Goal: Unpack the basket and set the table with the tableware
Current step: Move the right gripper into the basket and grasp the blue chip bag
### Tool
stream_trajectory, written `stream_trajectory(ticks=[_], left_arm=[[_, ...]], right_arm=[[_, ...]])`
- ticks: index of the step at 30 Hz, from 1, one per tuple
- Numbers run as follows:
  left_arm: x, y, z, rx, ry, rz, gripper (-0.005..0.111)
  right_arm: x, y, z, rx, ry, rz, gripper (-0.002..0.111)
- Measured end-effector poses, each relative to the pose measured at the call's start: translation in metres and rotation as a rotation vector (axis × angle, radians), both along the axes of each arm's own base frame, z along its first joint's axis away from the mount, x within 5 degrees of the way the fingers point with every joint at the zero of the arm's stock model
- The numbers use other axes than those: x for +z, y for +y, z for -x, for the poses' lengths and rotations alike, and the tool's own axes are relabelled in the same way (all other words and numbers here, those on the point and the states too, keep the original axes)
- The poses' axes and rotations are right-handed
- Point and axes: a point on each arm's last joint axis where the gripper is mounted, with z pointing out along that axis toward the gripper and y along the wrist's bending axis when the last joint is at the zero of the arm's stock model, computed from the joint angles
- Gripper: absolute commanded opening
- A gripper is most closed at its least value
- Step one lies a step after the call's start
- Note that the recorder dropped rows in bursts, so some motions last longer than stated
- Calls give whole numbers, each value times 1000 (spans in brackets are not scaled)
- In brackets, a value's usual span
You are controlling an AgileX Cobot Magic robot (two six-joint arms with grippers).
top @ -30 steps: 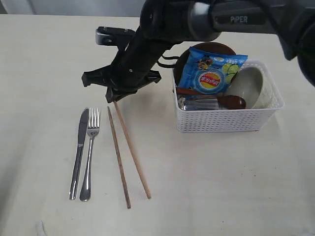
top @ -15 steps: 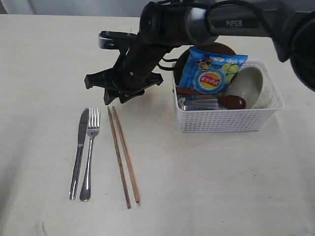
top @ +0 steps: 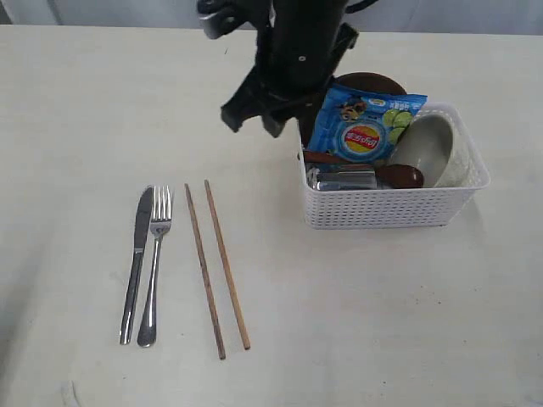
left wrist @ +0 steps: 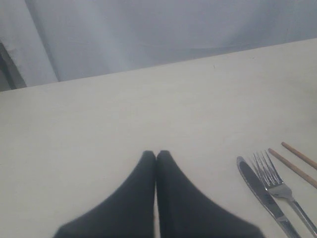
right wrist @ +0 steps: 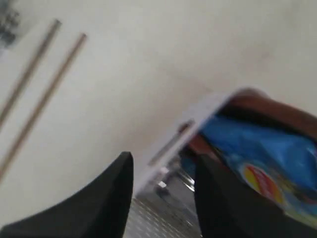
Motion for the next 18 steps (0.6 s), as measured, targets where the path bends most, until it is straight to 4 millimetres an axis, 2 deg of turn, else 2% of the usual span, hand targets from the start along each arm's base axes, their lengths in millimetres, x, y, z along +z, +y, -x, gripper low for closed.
stream_trajectory(ticks=[2,6,10,13,18], left_arm=[[0,0,0,0,0,0,0],[0,0,0,0,0,0,0],[0,0,0,0,0,0,0],[0,0,0,0,0,0,0],[0,0,0,0,0,0,0]], right_arm=[[1,-15,-4,-33,-2,96,38],[0,-42,-18,-115,8,151,34],[-13,-67,-26,-156,46,184,34],[-28,-71,-24,-116,64,179,34],[-45,-65,-20,-48,75,101,37]])
